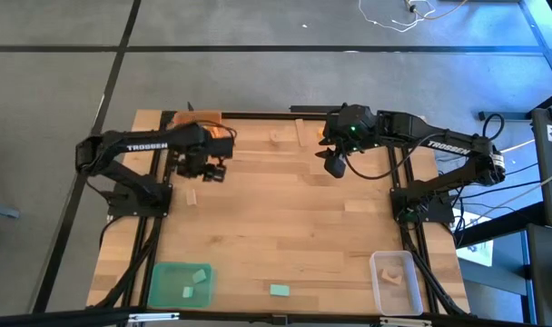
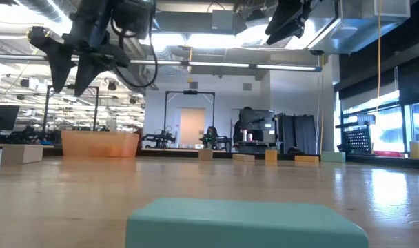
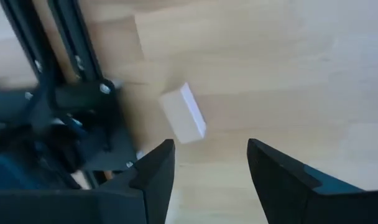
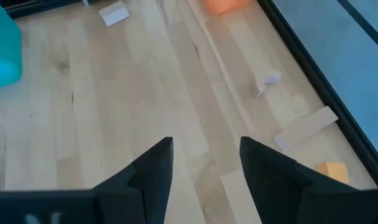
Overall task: Sort & place blocks by color
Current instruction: Put the brown block into the transparent bin
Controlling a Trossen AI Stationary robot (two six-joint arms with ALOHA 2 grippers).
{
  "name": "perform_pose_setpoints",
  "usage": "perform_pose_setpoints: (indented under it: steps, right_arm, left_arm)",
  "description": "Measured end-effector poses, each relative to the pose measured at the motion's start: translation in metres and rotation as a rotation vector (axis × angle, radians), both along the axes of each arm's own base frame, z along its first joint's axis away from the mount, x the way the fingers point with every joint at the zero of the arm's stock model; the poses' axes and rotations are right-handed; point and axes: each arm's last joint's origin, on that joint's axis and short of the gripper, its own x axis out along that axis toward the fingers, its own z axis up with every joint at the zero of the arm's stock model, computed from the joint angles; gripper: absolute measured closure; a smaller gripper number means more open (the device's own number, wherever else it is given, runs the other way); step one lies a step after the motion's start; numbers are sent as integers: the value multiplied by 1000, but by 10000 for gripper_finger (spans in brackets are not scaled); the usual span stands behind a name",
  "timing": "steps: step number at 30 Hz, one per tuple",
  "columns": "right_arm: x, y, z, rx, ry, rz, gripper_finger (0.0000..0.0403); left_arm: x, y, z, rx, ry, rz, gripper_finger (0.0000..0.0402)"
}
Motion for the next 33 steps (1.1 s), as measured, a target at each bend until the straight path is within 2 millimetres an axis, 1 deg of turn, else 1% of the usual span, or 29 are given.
perform_pose_setpoints:
  steps: [3,8,12,15,19,22,28,33]
  right_arm:
    - [0,0,0,0,0,0,216]
    - [0,0,0,-3,1,3,216]
    - [0,0,0,-5,1,4,216]
    - [0,0,0,-10,2,9,216]
    - [0,0,0,-22,6,23,216]
    - [0,0,0,-23,6,24,216]
    - [0,0,0,-23,6,24,216]
    - [0,0,0,-23,7,24,216]
  left_arm:
    - [4,-16,-2,17,15,28,209]
    - [3,-40,-10,54,56,101,209]
    - [-3,-56,-24,81,110,163,209]
    - [-6,-66,-39,100,116,208,209]
    - [-9,-72,-56,141,56,267,209]
    - [-12,-73,-67,146,56,287,209]
    - [-19,-74,-78,225,68,332,209]
    - [-24,-73,-84,238,89,354,209]
